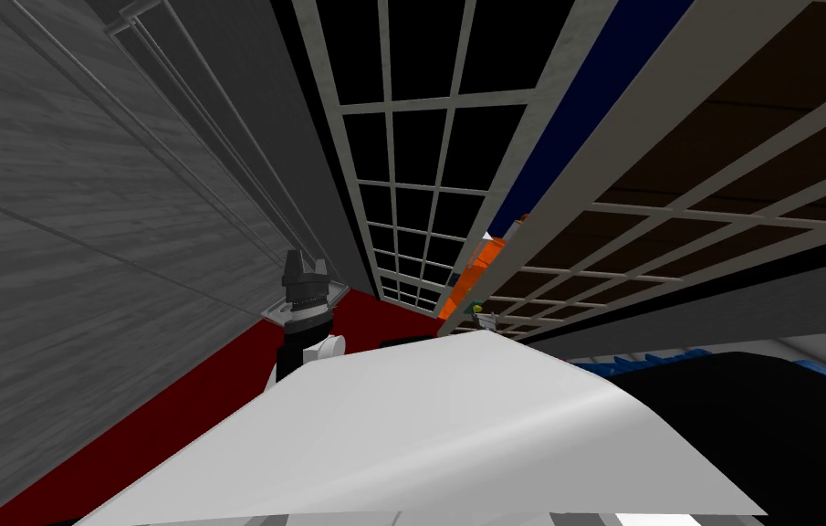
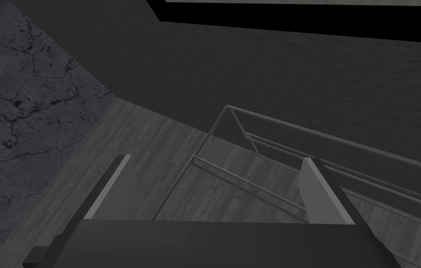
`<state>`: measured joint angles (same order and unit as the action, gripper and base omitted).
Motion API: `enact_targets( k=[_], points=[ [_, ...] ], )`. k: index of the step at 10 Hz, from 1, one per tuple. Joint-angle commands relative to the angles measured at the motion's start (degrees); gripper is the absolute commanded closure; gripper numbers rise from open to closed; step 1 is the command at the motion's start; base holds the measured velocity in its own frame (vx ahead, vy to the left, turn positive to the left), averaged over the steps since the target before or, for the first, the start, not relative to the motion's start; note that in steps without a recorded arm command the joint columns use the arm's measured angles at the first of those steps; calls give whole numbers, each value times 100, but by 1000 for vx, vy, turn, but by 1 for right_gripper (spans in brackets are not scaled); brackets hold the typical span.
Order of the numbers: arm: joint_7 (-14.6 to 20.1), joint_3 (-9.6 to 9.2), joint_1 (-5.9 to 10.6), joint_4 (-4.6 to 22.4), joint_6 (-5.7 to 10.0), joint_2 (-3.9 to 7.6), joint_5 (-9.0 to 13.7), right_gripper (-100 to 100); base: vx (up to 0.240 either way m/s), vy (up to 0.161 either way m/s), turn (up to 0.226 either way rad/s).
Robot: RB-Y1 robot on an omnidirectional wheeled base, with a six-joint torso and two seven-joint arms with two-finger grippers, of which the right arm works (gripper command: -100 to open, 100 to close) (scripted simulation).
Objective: Pull the door open
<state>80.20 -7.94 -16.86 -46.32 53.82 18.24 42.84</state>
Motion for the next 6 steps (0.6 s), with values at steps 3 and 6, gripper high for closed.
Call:
enact_targets(
  k=[3, 6],
  points=[
    [-109, 162, -296, -57, -146, 69, 98, 100, -59, 12, -34],
    [-109, 162, -296, -13, -146, 69, 98, 100, -15, 4, 14]
  ],
)
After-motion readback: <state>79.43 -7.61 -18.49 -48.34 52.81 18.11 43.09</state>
